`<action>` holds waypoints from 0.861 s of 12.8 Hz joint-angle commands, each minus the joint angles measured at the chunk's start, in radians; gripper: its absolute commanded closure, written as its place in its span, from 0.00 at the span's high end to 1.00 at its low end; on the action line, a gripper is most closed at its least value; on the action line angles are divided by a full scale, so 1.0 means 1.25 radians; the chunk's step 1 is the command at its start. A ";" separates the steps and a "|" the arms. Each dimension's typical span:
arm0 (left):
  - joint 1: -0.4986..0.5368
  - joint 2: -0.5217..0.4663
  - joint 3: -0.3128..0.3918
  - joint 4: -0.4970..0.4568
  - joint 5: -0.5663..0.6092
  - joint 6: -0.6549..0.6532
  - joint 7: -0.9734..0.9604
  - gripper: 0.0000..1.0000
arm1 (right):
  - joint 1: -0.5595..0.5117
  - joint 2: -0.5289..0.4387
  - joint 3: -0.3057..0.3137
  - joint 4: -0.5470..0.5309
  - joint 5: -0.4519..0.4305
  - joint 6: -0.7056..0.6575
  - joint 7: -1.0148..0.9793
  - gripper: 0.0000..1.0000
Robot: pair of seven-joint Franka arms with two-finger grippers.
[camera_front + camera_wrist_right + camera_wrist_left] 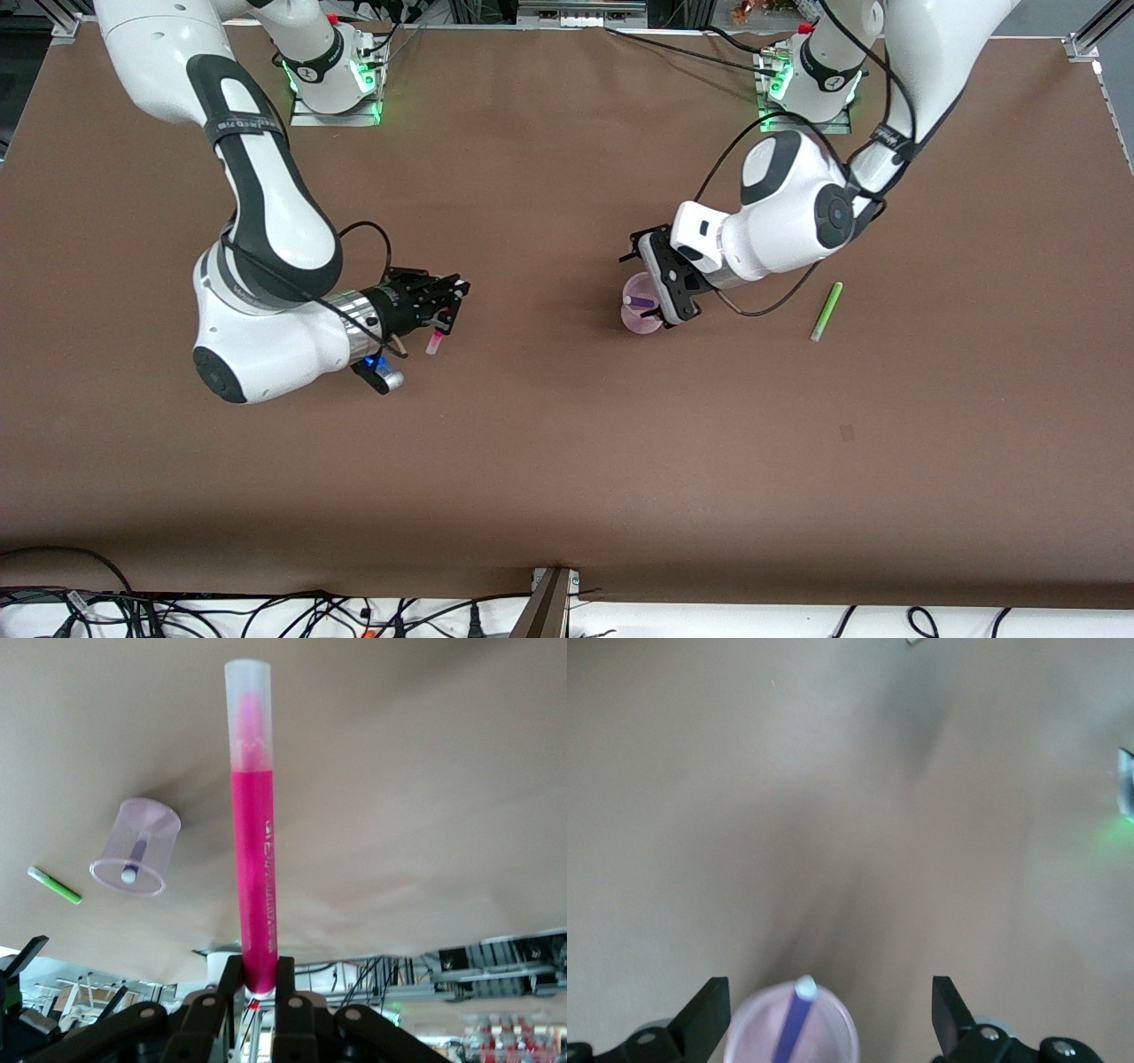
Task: Organize pens into pink holder with both arms
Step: 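Drop the blue pen into the pink cup while the right gripper lifts the marker, then withdraw the left gripper while the right gripper carries the marker over the cup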
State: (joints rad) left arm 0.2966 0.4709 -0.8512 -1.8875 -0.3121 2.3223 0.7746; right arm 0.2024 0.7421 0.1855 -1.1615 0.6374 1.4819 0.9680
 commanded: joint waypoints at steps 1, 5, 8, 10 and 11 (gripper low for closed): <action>0.072 -0.020 0.000 0.053 -0.008 -0.189 -0.018 1.00 | -0.004 0.003 0.054 0.006 0.041 0.057 0.100 0.00; 0.187 -0.017 0.002 0.175 0.221 -0.442 -0.021 1.00 | 0.054 0.019 0.066 -0.005 0.165 0.205 0.190 0.00; 0.228 -0.018 0.051 0.274 0.351 -0.558 -0.031 1.00 | 0.137 0.036 0.066 -0.005 0.224 0.343 0.268 0.00; 0.241 -0.017 0.053 0.361 0.425 -0.620 -0.029 1.00 | 0.203 0.049 0.066 -0.005 0.280 0.474 0.329 0.00; 0.240 -0.018 0.053 0.381 0.451 -0.646 -0.029 1.00 | 0.233 0.057 0.066 -0.005 0.296 0.534 0.346 0.00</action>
State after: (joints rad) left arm 0.6100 0.4498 -0.7813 -1.4840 0.1847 1.5863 0.7543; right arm 0.4395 0.8022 0.2708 -1.1683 0.9606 2.0471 1.3470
